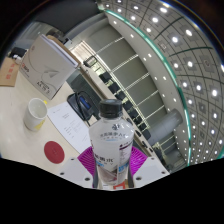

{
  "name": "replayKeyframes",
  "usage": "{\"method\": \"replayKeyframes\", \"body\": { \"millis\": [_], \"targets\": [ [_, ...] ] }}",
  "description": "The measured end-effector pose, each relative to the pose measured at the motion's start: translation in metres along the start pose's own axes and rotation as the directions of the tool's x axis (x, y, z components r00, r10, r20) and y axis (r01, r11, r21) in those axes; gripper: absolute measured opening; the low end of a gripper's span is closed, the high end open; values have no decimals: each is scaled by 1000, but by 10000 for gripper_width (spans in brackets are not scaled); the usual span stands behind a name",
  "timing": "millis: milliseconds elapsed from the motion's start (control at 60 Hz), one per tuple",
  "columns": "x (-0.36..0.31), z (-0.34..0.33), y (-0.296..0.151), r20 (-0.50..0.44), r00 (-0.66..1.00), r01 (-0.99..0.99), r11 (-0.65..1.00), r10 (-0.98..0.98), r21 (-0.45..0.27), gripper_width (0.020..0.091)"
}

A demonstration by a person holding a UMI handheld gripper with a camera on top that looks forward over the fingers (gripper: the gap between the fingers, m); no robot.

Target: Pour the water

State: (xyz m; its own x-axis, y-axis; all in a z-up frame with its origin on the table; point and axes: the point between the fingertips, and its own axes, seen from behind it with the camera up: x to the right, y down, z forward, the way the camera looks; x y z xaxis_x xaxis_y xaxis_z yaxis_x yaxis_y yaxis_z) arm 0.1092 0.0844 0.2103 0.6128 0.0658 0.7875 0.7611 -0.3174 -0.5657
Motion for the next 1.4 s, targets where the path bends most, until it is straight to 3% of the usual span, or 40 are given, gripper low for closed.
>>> {"method": "replayKeyframes", "body": {
  "millis": [150, 333, 500, 667, 833, 1017, 1167, 1267, 1400],
  "targets": [
    [-51, 39, -48, -52, 923, 383, 924, -382, 5, 399],
    [-92, 64, -77, -133, 652, 754, 657, -747, 5, 400],
    [-109, 76, -80, -162, 434, 897, 441, -886, -13, 401],
    [-113, 73, -83, -150, 455, 888, 459, -878, 14, 400],
    [-104, 60, -85, -64, 734, 679, 730, -676, 82, 401],
    [-93, 39, -89, 134, 983, 110, 988, -124, 107, 402],
    [-119, 32, -92, 392, 877, -331, 941, 278, 75, 405],
    [-127, 40, -78, 452, 800, -457, 889, 395, 32, 405],
    [-149, 53, -56, 505, 668, -595, 800, 547, -79, 408]
  ]
}}
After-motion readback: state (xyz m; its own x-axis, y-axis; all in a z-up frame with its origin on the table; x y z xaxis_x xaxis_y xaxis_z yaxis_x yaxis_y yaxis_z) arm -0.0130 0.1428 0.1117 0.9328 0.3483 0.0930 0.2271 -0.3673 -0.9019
